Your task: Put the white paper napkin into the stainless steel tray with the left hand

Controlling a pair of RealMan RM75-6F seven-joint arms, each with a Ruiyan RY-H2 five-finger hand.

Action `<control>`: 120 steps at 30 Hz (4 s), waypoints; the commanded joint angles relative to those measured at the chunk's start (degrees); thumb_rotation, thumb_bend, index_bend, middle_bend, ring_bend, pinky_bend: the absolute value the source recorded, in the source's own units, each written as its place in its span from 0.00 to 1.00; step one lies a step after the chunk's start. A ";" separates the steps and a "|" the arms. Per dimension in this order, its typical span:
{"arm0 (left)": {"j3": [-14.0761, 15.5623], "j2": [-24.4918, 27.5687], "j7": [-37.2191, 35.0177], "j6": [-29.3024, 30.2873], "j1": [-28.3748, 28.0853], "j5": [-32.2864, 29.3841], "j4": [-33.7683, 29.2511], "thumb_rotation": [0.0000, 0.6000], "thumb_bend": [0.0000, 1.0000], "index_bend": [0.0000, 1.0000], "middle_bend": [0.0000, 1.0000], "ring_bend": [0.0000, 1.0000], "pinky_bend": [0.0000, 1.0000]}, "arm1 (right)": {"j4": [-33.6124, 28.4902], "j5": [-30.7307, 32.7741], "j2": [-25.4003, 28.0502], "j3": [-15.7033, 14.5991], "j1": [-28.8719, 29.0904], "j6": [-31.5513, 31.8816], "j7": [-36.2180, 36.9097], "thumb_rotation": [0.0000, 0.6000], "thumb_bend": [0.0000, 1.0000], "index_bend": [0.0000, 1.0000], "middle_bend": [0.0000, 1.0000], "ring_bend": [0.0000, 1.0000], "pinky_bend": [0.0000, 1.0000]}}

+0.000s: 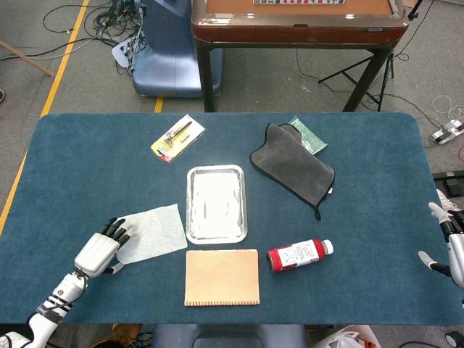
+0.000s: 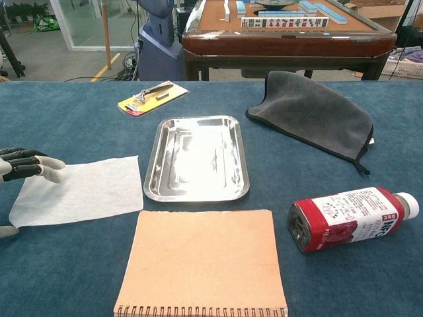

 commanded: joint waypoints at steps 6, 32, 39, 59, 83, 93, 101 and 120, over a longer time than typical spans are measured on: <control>-0.67 -1.08 -2.57 1.15 -0.35 -0.01 0.91 1.00 0.15 0.29 0.12 0.07 0.04 | 0.40 0.13 -0.09 -0.02 -0.13 -0.08 0.48 1.00 0.13 0.14 0.26 0.16 0.21; -2.54 -1.18 -13.16 6.61 -2.83 1.77 -0.79 1.00 0.30 0.55 0.21 0.15 0.04 | 1.55 0.46 -0.66 -0.03 -0.56 -0.20 1.87 1.00 0.13 0.14 0.26 0.16 0.21; -4.27 1.54 -13.88 8.29 -2.74 0.47 -5.33 1.00 0.30 0.58 0.24 0.17 0.05 | 1.79 0.32 -0.88 -0.05 -0.48 -0.39 2.10 1.00 0.13 0.14 0.26 0.16 0.21; -12.25 4.93 -7.70 6.76 -8.15 -2.68 -15.84 1.00 0.31 0.68 0.33 0.22 0.07 | 1.74 -0.69 -0.67 -0.20 -0.60 0.06 2.56 1.00 0.13 0.14 0.26 0.16 0.21; -15.83 -12.69 26.16 -8.65 -18.55 -17.70 -20.76 1.00 0.31 0.57 0.33 0.20 0.07 | 3.20 -0.51 -0.77 -0.69 -1.74 0.53 4.79 1.00 0.13 0.14 0.26 0.16 0.21; -16.53 -14.10 30.90 -10.77 -21.05 -20.72 -21.04 1.00 0.30 0.43 0.33 0.19 0.07 | 3.63 -0.20 -0.90 -0.70 -2.00 0.42 5.27 1.00 0.13 0.14 0.26 0.16 0.21; -16.11 -14.37 33.77 -11.84 -22.14 -22.96 -22.00 1.00 0.30 0.35 0.30 0.19 0.07 | 3.63 -0.29 -0.94 -0.81 -2.18 0.46 5.33 1.00 0.13 0.14 0.26 0.16 0.21; -18.25 -6.49 31.39 -17.96 -25.96 -25.98 -23.45 0.97 0.36 0.33 0.93 0.85 0.82 | 3.17 -0.87 -0.55 -1.04 -2.82 1.25 5.32 1.00 0.13 0.14 0.26 0.16 0.21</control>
